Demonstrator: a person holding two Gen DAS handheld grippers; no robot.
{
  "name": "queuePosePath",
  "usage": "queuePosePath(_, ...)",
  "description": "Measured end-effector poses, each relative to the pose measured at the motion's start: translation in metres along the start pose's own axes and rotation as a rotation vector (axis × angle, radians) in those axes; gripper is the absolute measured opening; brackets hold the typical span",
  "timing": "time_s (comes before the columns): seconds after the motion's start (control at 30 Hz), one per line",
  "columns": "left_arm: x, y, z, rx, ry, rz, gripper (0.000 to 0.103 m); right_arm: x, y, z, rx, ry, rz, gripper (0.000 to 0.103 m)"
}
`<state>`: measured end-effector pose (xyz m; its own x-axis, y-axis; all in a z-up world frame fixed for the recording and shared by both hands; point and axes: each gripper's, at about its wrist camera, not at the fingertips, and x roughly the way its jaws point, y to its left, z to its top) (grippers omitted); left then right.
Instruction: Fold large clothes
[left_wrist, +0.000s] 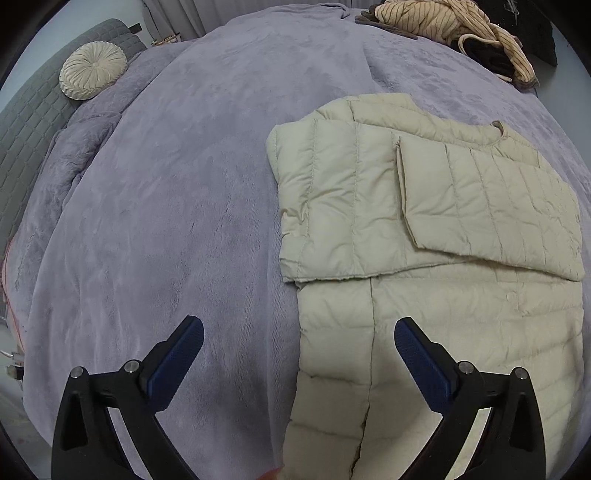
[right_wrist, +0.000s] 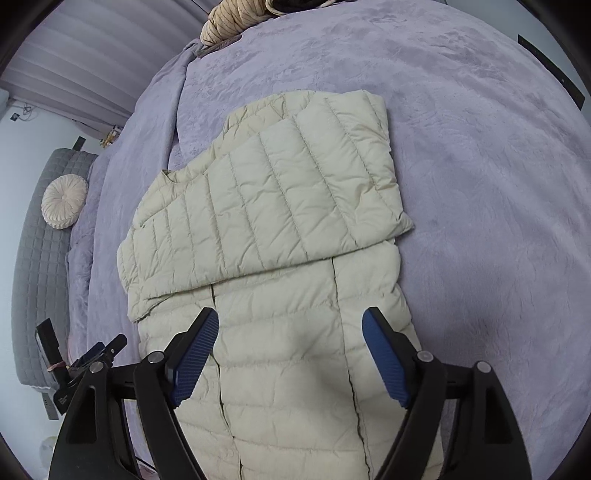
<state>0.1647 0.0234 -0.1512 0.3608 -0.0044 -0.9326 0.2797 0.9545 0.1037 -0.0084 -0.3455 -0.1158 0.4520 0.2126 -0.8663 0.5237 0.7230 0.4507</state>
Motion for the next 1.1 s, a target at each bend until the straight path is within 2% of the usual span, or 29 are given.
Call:
queuePosePath(0.03,-0.003,0.001,-0.003,0.004,0.003,0.001,0.103,-0.003,0.000,-0.005,0.003,0.001,0.004,0.091)
queuePosePath(0.07,-0.007,0.001,-0.006,0.010,0.007,0.001,0.103,-0.006,0.001,-0.009,0.004,0.004,0.005,0.101)
queuePosePath(0.1,-0.009,0.001,-0.009,0.018,0.012,0.004,0.103,-0.009,0.002,-0.013,0.005,0.010,0.005,0.103)
queuePosePath(0.27,-0.021,0.006,-0.026,0.042,0.045,-0.036,0.103,-0.029,0.003,-0.034,-0.004,0.033,0.045,0.103)
queuePosePath(0.33,-0.024,0.013,-0.036,0.049,0.067,-0.085,0.103,-0.035,-0.001,-0.043,0.014,0.052,0.053,0.103)
queuePosePath(0.43,-0.024,0.024,-0.055,0.058,0.123,-0.173,0.103,-0.038,-0.013,-0.056,0.018,0.141,0.041,0.103)
queuePosePath(0.6,-0.019,0.027,-0.099,0.143,0.216,-0.212,0.103,-0.047,-0.049,-0.086,0.051,0.190,0.004,0.103)
queuePosePath(0.8,0.001,0.022,-0.141,0.140,0.355,-0.312,0.103,-0.044,-0.105,-0.125,0.187,0.251,-0.006,0.103)
queuePosePath(0.9,0.010,0.016,-0.149,0.117,0.407,-0.368,0.103,-0.037,-0.128,-0.140,0.276,0.260,0.026,0.103)
queuePosePath(1.07,0.014,0.001,-0.152,0.112,0.422,-0.398,0.103,-0.021,-0.137,-0.154,0.379,0.259,0.184,0.103)
queuePosePath(1.1,0.014,-0.002,-0.151,0.114,0.420,-0.402,0.097,-0.018,-0.134,-0.155,0.385,0.258,0.218,0.103)
